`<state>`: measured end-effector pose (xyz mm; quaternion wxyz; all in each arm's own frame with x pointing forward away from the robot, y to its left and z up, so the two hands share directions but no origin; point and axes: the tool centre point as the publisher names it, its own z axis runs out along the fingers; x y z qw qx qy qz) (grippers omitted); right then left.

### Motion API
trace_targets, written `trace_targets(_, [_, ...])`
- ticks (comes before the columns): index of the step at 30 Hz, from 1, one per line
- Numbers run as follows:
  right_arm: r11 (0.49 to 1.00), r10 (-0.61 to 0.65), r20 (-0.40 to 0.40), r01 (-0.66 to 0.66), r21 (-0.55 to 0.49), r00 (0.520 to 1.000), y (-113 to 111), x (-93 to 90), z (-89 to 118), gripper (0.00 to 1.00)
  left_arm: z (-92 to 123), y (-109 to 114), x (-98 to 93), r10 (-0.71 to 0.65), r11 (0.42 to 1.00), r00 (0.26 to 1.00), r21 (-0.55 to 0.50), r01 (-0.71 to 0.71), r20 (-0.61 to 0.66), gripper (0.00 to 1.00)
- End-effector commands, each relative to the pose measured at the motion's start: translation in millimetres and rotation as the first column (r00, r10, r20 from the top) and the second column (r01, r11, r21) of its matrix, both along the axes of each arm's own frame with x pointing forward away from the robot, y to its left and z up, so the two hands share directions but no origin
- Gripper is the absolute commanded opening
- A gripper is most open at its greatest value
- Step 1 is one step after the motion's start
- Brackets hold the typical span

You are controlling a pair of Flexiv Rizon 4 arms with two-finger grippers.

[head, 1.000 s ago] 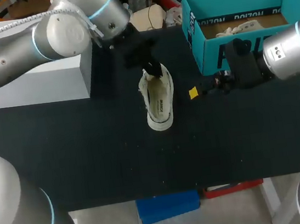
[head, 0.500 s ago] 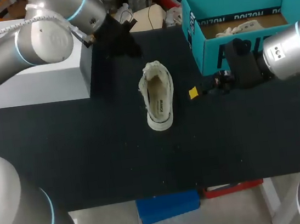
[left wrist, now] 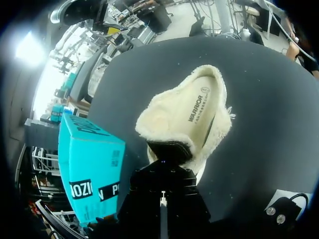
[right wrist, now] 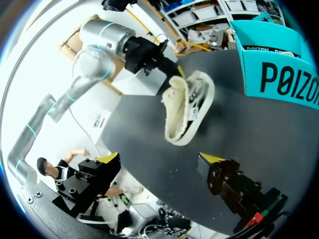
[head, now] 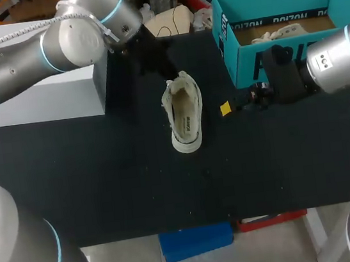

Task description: Take the shoe out of the shoebox, open the shoe tongue, remove and reinsert the insole, then place the shoe into the shoebox

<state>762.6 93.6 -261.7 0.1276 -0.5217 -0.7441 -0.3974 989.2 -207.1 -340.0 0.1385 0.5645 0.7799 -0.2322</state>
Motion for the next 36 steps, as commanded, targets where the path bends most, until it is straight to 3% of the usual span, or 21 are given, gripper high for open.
trace_targets(1, [1.000, 0.000, -0.002, 0.000, -0.001, 1.000, 0.3, 0.3, 0.4, 1.00, 0.2, 3.7, -16.1, -0.021, 1.000, 1.000, 0.008, 0.021, -0.017, 0.00])
trace_targets(11, [1.000, 0.000, -0.002, 0.000, -0.001, 1.000, 0.3, 0.3, 0.4, 1.00, -20.1, 16.2, -53.5, -0.059, 0.997, 0.997, 0.052, 0.062, -0.049, 0.00])
trace_targets(15, [1.000, 0.000, -0.002, 0.000, -0.001, 1.000, 0.3, 0.3, 0.4, 1.00, -17.9, 18.5, -63.2, -0.055, 0.997, 0.997, 0.053, 0.058, -0.062, 0.00])
trace_targets(17, [1.000, 0.000, -0.002, 0.000, -0.001, 1.000, 0.3, 0.3, 0.4, 1.00, -7.8, 21.0, -66.8, -0.003, 1.000, 0.996, 0.017, 0.005, -0.088, 0.00])
trace_targets(20, [1.000, 0.000, -0.002, 0.000, -0.001, 1.000, 0.3, 0.3, 0.4, 1.00, 10.0, 29.4, -72.8, 0.179, 0.981, 0.964, -0.035, -0.189, -0.195, 0.00])
trace_targets(21, [1.000, 0.000, -0.002, 0.000, -0.001, 1.000, 0.3, 0.3, 0.4, 1.00, 15.6, 34.1, -77.0, 0.242, 0.966, 0.939, -0.031, -0.257, -0.244, 0.08])
trace_targets(24, [1.000, 0.000, -0.002, 0.000, -0.001, 1.000, 0.3, 0.3, 0.4, 1.00, 30.6, 49.1, -96.1, 0.391, 0.911, 0.835, 0.031, -0.412, -0.388, 0.49])
trace_targets(25, [1.000, 0.000, -0.002, 0.000, -0.001, 1.000, 0.3, 0.3, 0.4, 1.00, 34.5, 55.7, -102.9, 0.427, 0.896, 0.808, 0.070, -0.439, -0.406, 1.00])
trace_targets(29, [1.000, 0.000, -0.002, 0.000, -0.001, 1.000, 0.3, 0.3, 0.4, 1.00, 46.3, 83.0, -122.0, 0.599, 0.788, 0.658, 0.186, -0.588, -0.456, 1.00])
trace_targets(36, [1.000, 0.000, -0.002, 0.000, -0.001, 1.000, 0.3, 0.3, 0.4, 1.00, 57.2, 127.9, -147.5, 0.671, 0.643, 0.424, 0.194, -0.741, -0.608, 1.00])
